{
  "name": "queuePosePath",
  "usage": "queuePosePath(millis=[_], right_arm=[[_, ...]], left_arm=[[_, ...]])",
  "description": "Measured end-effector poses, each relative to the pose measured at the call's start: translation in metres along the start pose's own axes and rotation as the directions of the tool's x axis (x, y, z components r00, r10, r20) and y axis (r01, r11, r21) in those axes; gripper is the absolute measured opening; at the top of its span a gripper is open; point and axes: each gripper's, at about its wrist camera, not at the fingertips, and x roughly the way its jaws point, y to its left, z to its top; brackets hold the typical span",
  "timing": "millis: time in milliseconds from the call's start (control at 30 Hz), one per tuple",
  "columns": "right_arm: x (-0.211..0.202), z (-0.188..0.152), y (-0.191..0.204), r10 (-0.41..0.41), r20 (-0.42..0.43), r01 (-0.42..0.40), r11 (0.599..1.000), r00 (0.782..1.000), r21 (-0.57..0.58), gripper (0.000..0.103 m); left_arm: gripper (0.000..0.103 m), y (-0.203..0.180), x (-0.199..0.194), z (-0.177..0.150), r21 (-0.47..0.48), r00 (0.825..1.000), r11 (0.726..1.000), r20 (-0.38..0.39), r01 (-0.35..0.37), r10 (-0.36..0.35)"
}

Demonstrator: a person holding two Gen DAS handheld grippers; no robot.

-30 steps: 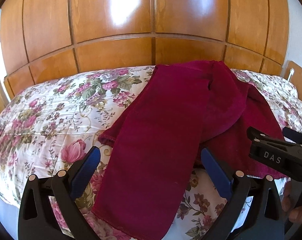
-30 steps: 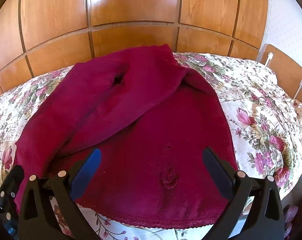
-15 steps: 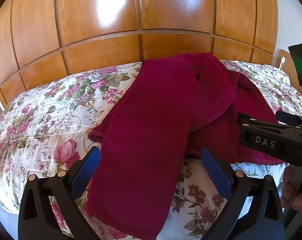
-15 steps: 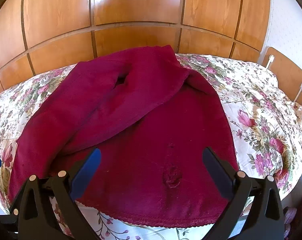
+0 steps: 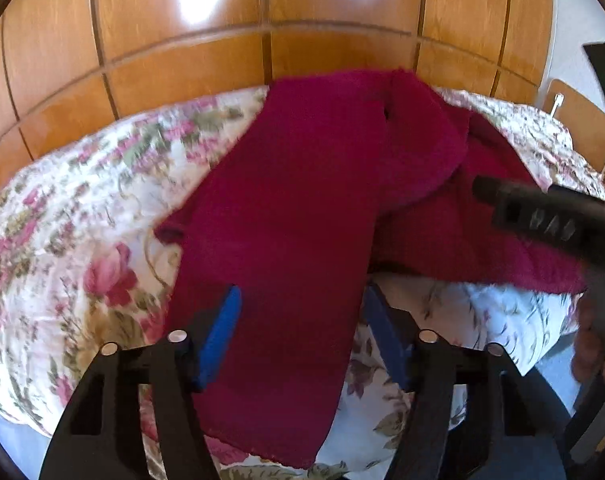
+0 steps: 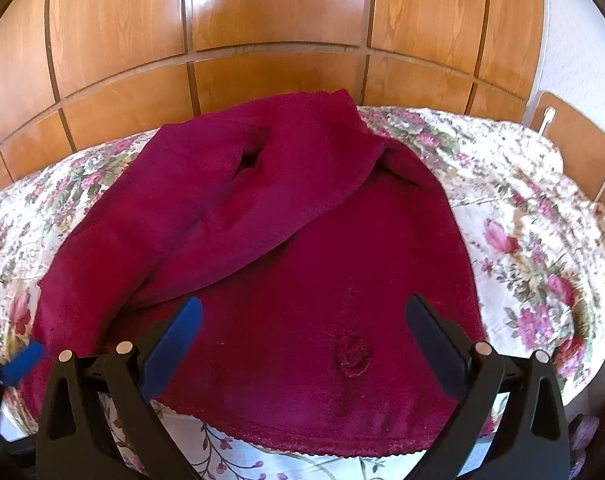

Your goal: Fold small clothes

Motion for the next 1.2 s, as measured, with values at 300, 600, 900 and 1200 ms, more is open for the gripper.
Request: queuePosePath(millis=[300,600,900,1200], right_arm=[[0.024,0.015,-0.027,0.386,-0.081,-0.36,0.905,0.919,0.227,0.074],[0.089,0.041,-0.014,0.507,-0.201,-0.42,0.835,0.839,0.354,0.053],[0.078,0.074,-0.015,0.475,-0.151,-0.43,0.866,0.867,0.254,0.008],[0.027,0.135,-0.157,0.09,0.076,-0.106,0.968,0.993,0.226,0.008]], left_arm=[[0.01,0.007,0.005,-0.008,0.034,0.999,0.999,0.0,0.035,-0.035],[0.004,0.073,-0.03,0.049,-0.182,0.981,0.969,0.128,0.167,-0.145],[0.004,0.163,-0.007,0.13,-0.34,0.985,0.939,0.171,0.057,0.002],[0.004,0.242,0.035,0.215,-0.435,0.966,0.883,0.095,-0.176,0.239]])
